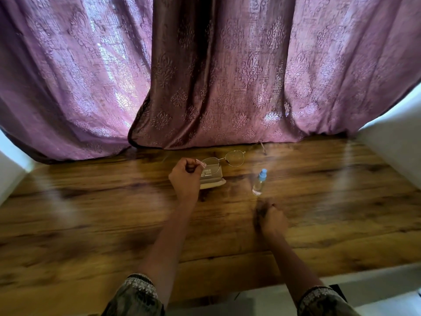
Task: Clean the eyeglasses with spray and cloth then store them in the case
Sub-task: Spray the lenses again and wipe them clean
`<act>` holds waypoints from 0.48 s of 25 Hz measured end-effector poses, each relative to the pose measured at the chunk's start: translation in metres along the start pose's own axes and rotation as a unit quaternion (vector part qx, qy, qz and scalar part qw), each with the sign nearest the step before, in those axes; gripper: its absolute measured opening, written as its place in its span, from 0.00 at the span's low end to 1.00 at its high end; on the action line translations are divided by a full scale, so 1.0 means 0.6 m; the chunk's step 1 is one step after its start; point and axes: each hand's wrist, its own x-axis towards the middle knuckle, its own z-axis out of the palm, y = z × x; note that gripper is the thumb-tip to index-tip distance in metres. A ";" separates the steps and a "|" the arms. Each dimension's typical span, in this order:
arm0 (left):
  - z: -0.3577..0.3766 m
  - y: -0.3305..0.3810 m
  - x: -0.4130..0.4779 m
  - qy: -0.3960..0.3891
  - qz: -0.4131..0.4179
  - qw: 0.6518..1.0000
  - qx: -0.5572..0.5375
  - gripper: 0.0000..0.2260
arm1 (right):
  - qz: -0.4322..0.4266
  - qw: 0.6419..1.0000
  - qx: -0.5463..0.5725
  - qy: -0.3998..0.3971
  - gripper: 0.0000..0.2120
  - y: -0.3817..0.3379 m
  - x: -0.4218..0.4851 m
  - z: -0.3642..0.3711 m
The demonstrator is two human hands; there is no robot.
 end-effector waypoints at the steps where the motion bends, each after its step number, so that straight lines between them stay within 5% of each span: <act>1: 0.001 0.000 0.000 0.000 -0.002 1.000 -0.001 0.09 | 0.011 1.000 0.019 0.001 0.10 -0.002 -0.003 -0.006; 5: 0.007 0.006 -0.002 0.002 -0.005 1.000 -0.009 0.13 | 0.001 0.995 0.094 0.033 0.12 -0.028 -0.019 -0.031; 9: 0.012 0.008 -0.002 -0.004 -0.020 1.000 -0.021 0.10 | -0.162 0.939 0.283 0.107 0.08 -0.074 -0.031 -0.058; 12: 0.016 0.014 -0.004 -0.008 -0.014 1.000 -0.010 0.06 | -0.264 0.896 0.324 0.147 0.08 -0.114 -0.032 -0.083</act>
